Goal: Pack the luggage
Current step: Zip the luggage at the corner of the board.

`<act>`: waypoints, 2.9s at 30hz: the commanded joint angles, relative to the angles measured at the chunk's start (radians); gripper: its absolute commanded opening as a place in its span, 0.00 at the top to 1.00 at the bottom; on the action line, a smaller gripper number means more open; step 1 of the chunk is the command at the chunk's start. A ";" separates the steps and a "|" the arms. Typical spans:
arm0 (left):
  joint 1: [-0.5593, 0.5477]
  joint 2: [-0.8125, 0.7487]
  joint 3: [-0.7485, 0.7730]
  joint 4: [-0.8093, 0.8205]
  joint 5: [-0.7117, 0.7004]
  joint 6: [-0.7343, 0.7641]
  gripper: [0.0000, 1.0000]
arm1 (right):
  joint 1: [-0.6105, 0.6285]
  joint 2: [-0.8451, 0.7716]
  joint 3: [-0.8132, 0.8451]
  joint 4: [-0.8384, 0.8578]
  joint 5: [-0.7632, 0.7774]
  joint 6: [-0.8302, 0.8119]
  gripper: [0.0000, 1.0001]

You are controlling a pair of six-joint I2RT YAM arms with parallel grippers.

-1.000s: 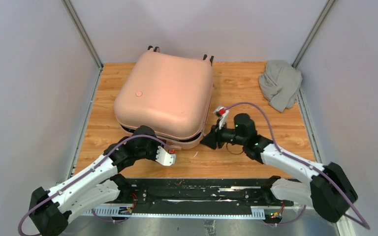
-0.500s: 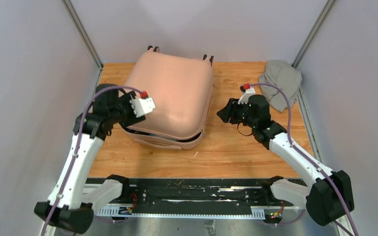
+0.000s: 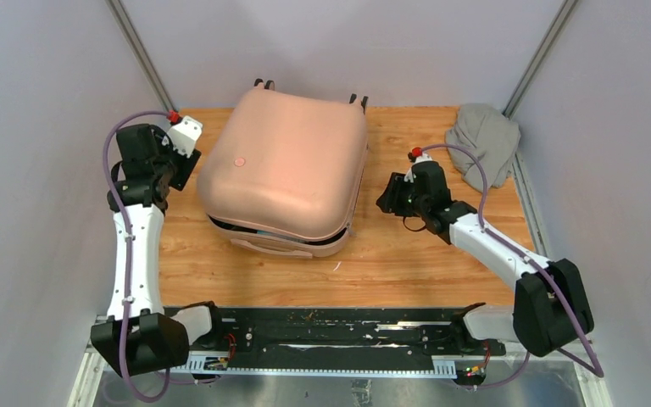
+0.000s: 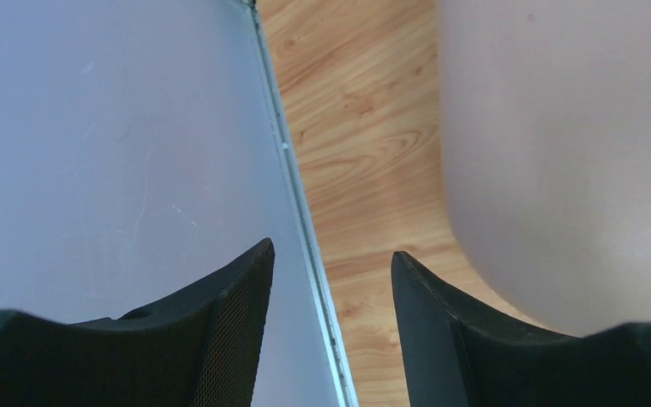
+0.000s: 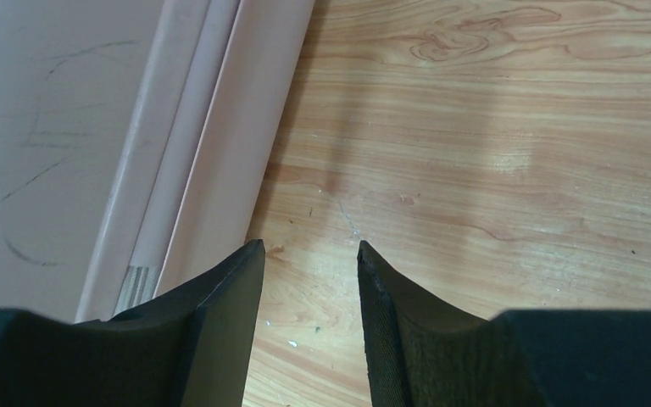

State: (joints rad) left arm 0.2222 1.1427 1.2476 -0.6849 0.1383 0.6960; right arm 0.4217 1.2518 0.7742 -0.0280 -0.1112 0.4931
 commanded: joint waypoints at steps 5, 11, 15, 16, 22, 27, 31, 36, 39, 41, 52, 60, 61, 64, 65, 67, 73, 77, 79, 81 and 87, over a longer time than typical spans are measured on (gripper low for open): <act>0.011 0.127 -0.136 0.277 -0.136 -0.193 0.40 | -0.017 0.120 0.054 0.013 0.007 0.051 0.52; 0.013 0.287 -0.156 0.329 -0.136 -0.246 0.39 | -0.076 0.244 0.116 0.020 0.000 0.069 0.53; 0.021 0.357 -0.166 0.342 -0.079 -0.290 0.39 | -0.106 0.353 0.199 0.019 -0.010 0.070 0.54; 0.022 0.368 -0.170 0.341 -0.060 -0.299 0.40 | -0.107 0.385 0.231 0.020 -0.019 0.071 0.54; 0.022 0.426 -0.212 0.334 0.035 -0.296 0.39 | -0.077 0.562 0.454 -0.006 -0.130 0.071 0.58; 0.021 0.416 -0.262 0.325 0.116 -0.270 0.40 | -0.053 0.658 0.607 -0.021 -0.180 0.073 0.59; 0.021 0.366 -0.311 0.308 0.211 -0.281 0.40 | -0.051 0.751 0.789 -0.064 -0.220 0.067 0.60; 0.020 0.290 -0.377 0.282 0.275 -0.283 0.40 | -0.050 0.857 1.014 -0.116 -0.294 0.059 0.61; 0.022 0.256 -0.399 0.273 0.238 -0.269 0.40 | -0.047 0.867 1.055 -0.166 -0.301 0.001 0.60; 0.029 0.234 -0.397 0.262 0.213 -0.258 0.41 | -0.060 0.823 0.976 -0.189 -0.252 -0.041 0.58; 0.099 0.146 -0.251 0.117 0.192 -0.201 0.38 | -0.210 0.239 0.148 -0.047 -0.117 -0.076 0.28; 0.089 -0.049 -0.148 -0.128 0.335 0.017 0.34 | -0.166 0.055 -0.115 0.215 -0.350 -0.053 0.31; 0.071 -0.087 -0.154 -0.154 0.345 0.062 0.33 | -0.146 0.070 -0.108 0.232 -0.367 -0.052 0.31; -0.023 -0.197 -0.194 -0.210 0.308 0.190 0.32 | -0.070 0.140 -0.072 0.276 -0.405 -0.039 0.33; -0.050 -0.229 -0.208 -0.222 0.296 0.217 0.32 | -0.039 0.162 -0.056 0.291 -0.408 -0.035 0.33; -0.089 -0.276 -0.224 -0.258 0.300 0.250 0.32 | 0.021 0.197 -0.023 0.299 -0.391 -0.030 0.33; -0.248 -0.340 -0.280 -0.346 0.280 0.340 0.32 | 0.070 0.253 0.027 0.306 -0.377 0.005 0.34; -0.416 -0.390 -0.386 -0.349 0.160 0.467 0.33 | 0.045 0.200 -0.009 0.262 -0.369 -0.038 0.34; -0.482 -0.425 -0.448 -0.347 0.121 0.563 0.33 | 0.023 0.169 -0.049 0.241 -0.379 -0.076 0.34; -0.533 -0.463 -0.503 -0.345 0.110 0.661 0.33 | 0.012 0.134 -0.094 0.235 -0.380 -0.111 0.35; -0.637 -0.520 -0.647 -0.314 0.099 1.017 0.34 | 0.010 0.080 -0.207 0.366 -0.449 -0.150 0.36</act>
State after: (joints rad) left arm -0.3733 0.6483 0.6708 -1.0111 0.2665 1.4151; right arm 0.4419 1.3529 0.6231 0.2478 -0.4892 0.3962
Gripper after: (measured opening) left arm 0.665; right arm 0.643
